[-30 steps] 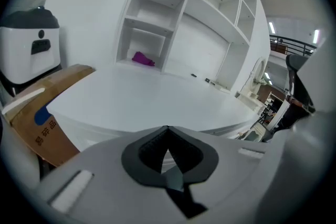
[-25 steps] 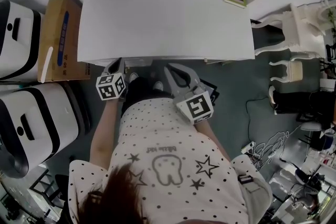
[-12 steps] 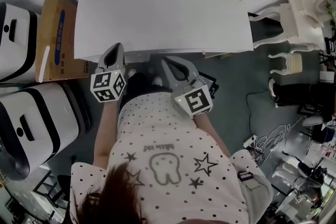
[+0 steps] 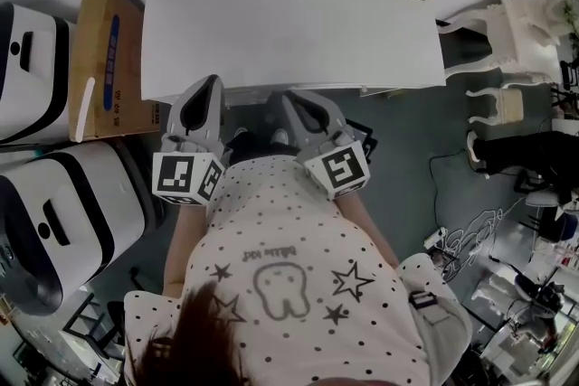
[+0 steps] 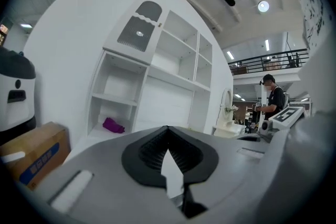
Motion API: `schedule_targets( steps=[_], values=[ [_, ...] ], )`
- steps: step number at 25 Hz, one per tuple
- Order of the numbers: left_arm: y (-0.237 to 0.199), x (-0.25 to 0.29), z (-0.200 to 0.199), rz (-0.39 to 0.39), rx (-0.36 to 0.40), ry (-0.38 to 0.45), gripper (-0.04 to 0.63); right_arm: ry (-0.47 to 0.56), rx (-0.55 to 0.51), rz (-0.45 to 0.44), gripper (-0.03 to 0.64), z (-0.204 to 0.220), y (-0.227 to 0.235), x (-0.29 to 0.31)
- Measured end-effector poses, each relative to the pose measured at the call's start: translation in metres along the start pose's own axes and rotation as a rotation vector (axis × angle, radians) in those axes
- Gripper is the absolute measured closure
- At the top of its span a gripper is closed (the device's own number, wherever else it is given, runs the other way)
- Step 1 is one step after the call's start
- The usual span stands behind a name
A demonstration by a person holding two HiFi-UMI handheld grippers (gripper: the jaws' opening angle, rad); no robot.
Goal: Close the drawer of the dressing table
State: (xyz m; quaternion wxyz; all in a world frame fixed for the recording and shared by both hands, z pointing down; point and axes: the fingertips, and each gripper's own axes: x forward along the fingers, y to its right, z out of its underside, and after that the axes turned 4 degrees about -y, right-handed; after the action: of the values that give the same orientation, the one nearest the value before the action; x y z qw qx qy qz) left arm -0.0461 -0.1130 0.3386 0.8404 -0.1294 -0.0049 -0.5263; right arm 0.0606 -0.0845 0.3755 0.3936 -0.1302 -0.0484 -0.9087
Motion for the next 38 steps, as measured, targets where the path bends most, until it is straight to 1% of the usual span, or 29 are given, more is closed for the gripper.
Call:
schedule_targets(
  steps=[5, 10, 18, 21, 25, 29, 34, 38],
  values=[
    [-0.009, -0.024, -0.018, 0.027, -0.011, -0.005, 0.594, -0.002, 0.005, -0.011, 0.621, -0.016, -0.025, 0.022],
    [-0.021, -0.043, -0.015, 0.032, 0.007, -0.021, 0.594, -0.012, -0.004, -0.031, 0.62, -0.024, -0.048, 0.039],
    [-0.046, -0.067, 0.003, 0.0, -0.058, -0.055, 0.594, -0.017, 0.008, -0.042, 0.62, -0.024, -0.075, 0.048],
    [-0.052, -0.073, 0.007, -0.001, -0.078, -0.049, 0.594, -0.011, 0.006, -0.036, 0.62, -0.024, -0.08, 0.05],
    [-0.054, -0.077, 0.01, 0.017, -0.071, -0.048, 0.592, 0.011, 0.004, -0.017, 0.621, -0.023, -0.082, 0.05],
    [-0.056, -0.077, 0.012, 0.04, -0.093, -0.05, 0.592, -0.004, 0.015, -0.022, 0.62, -0.022, -0.085, 0.053],
    [-0.069, -0.08, 0.009, 0.022, -0.123, -0.017, 0.592, -0.002, -0.016, -0.059, 0.62, -0.021, -0.093, 0.063],
    [-0.08, -0.079, 0.006, 0.0, -0.136, -0.005, 0.592, -0.002, -0.029, -0.076, 0.62, -0.023, -0.095, 0.071]
  ],
)
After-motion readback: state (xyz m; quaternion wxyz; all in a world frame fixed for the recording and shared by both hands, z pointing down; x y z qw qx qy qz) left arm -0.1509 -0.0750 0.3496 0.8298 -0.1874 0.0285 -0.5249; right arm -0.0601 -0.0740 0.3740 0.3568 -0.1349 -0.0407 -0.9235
